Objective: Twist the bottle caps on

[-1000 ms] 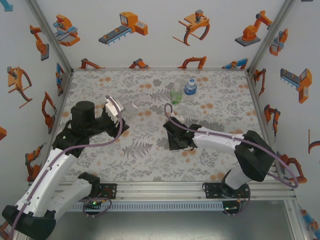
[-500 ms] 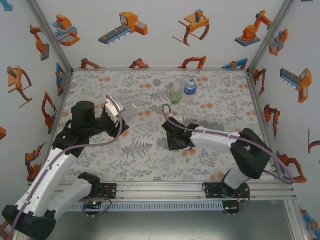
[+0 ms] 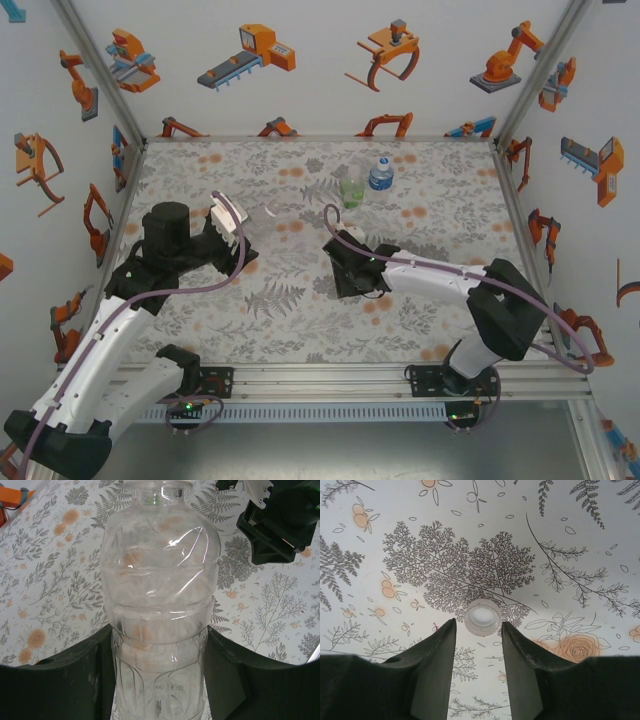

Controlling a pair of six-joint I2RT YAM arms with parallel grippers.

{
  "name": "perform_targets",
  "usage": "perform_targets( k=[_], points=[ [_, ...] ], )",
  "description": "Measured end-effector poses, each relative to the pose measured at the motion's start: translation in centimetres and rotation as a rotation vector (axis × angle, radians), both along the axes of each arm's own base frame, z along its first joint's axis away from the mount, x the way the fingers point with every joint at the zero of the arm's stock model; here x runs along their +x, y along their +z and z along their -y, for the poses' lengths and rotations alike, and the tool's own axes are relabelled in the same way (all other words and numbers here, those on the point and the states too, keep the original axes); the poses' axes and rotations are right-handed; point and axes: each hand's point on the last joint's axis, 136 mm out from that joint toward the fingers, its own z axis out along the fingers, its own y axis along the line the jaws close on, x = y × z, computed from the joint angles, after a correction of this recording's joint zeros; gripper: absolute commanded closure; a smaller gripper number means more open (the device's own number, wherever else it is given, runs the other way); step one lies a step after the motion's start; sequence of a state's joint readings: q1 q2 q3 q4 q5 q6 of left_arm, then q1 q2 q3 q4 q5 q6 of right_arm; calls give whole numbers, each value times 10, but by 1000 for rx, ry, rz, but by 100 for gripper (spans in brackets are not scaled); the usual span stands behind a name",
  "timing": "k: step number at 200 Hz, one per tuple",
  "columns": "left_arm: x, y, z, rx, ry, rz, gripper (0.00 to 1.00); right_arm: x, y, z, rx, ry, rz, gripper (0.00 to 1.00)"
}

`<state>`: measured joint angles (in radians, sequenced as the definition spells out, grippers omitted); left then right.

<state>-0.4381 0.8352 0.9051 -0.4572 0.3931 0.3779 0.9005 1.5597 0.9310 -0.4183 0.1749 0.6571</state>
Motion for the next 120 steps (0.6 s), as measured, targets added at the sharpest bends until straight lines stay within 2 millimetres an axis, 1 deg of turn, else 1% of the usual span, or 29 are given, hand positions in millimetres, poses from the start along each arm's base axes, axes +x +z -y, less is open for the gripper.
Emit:
perform_targets(
  k=[43, 82, 120],
  points=[
    [0, 0, 0, 0, 0, 0, 85, -1, -1, -1, 5, 3, -5, 59],
    [0, 0, 0, 0, 0, 0, 85, -3, -8, -2, -2, 8, -26, 59],
    [0, 0, 0, 0, 0, 0, 85, -3, -10, -2, -7, 8, -31, 57]
  ],
)
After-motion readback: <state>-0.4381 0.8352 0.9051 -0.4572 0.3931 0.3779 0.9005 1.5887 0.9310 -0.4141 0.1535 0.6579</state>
